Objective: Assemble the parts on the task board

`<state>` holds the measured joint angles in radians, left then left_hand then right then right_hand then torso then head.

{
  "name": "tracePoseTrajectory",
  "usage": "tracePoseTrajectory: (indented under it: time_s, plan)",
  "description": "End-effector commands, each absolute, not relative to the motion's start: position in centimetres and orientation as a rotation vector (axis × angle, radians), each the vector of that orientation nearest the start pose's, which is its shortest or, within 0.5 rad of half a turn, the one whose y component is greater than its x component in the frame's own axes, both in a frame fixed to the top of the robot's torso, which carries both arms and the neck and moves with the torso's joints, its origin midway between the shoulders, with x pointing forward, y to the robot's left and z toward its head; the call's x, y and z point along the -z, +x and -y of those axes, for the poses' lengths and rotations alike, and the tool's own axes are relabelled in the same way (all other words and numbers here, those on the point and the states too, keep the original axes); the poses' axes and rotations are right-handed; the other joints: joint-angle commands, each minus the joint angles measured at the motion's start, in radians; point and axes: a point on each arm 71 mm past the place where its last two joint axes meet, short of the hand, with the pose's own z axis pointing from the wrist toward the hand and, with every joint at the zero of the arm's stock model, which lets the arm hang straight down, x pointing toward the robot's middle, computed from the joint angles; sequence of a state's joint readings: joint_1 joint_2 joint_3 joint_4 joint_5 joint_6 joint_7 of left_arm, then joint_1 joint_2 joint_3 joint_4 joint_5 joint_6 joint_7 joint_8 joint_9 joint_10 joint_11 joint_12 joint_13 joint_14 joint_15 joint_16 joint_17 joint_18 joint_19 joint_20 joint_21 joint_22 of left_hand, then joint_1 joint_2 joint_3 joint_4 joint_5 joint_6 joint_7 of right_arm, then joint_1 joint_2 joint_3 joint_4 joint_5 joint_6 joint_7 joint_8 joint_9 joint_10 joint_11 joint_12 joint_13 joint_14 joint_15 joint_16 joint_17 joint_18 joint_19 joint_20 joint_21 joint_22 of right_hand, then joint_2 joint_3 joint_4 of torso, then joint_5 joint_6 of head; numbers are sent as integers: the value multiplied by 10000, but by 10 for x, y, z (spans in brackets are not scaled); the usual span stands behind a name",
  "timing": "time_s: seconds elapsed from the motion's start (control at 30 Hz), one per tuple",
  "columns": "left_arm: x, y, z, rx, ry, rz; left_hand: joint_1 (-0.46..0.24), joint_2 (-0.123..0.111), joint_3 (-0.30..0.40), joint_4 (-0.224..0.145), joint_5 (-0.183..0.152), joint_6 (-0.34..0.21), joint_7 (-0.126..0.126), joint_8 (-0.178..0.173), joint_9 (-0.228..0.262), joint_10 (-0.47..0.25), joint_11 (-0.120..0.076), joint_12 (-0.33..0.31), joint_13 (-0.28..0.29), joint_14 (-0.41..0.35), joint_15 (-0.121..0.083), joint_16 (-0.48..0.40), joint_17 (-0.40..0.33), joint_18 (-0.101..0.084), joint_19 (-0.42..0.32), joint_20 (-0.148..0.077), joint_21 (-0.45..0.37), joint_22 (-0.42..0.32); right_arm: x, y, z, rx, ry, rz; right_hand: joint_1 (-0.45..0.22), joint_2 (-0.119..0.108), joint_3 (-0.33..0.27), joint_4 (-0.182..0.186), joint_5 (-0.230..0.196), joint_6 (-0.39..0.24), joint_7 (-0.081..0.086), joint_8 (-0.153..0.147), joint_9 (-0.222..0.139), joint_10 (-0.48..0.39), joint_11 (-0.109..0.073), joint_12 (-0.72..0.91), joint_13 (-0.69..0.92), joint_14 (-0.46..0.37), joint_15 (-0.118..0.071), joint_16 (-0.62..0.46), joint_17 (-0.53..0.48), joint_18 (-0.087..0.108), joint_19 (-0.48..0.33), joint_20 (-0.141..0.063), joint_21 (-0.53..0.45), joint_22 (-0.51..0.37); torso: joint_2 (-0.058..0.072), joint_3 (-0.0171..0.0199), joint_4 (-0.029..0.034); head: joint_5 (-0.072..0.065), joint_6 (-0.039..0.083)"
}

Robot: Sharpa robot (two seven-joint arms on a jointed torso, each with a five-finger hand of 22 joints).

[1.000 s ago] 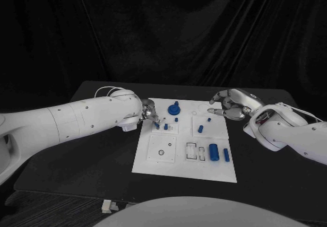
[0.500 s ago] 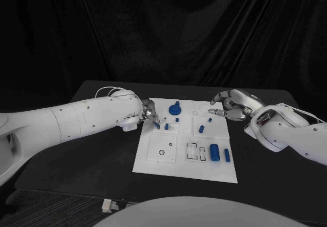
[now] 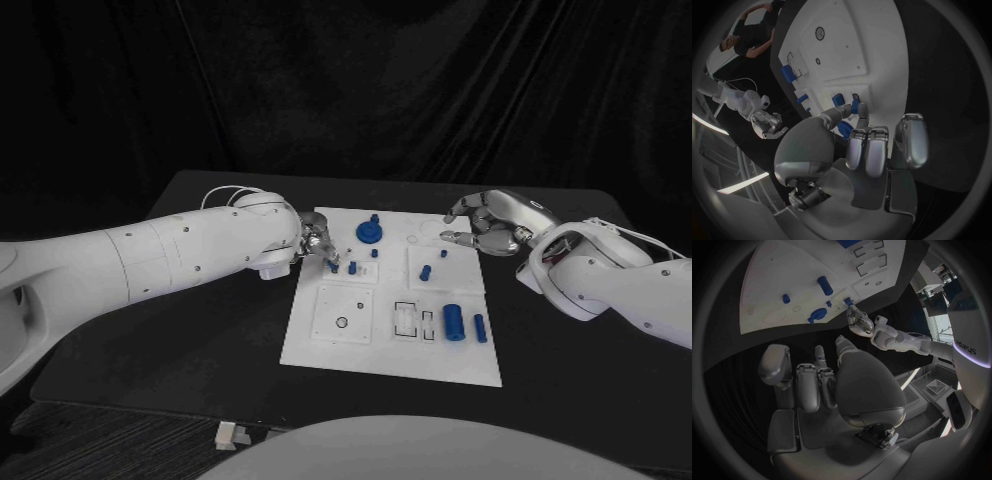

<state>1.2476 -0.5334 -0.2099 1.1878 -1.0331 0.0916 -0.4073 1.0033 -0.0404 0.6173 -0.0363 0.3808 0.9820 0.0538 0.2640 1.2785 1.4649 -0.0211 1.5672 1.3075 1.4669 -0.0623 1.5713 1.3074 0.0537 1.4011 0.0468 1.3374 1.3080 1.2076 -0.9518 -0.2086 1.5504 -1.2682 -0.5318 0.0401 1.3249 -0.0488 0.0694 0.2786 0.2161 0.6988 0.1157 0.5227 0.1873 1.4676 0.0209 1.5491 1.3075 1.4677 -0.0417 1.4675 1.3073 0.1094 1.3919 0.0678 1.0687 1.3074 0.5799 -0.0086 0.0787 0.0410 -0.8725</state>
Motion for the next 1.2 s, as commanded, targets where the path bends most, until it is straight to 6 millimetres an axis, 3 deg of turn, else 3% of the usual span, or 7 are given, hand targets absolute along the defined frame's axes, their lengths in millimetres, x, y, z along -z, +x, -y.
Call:
tracePoseTrajectory:
  time_s: [0.03, 1.2]
  plan:
    - [275, 511, -154, 4151, -893, -23749, 8, 94, 313, -233, 38, 70, -116, -20, 18, 1059, -31, 36, 2633, 1039, -32, -5, 2634, 87, -36, 8, -45, 1792, 225, 456, 249, -7011, 124, -16480, -47, -4, -2, 32, 61, 83, -14, 50, -11, 736, 34, 24, 2338, 619, 19, -40, 1639, -141, 64, 16, -32, 1387, -2, -1, -2, 3, -2]
    - [278, 509, -160, 4005, -974, -23851, 36, 119, 381, -299, 181, 77, -92, -32, 19, 1059, -14, 36, 2633, 1039, -18, -5, 2634, 93, -61, 17, -79, 1786, 227, 458, 247, -6950, 141, -16602, -30, 0, 6, 25, 64, 70, -8, 33, -28, 733, 39, 21, 2334, 615, 21, -50, 1630, -138, 57, 16, -54, 1381, -2, 6, 8, 42, -2]
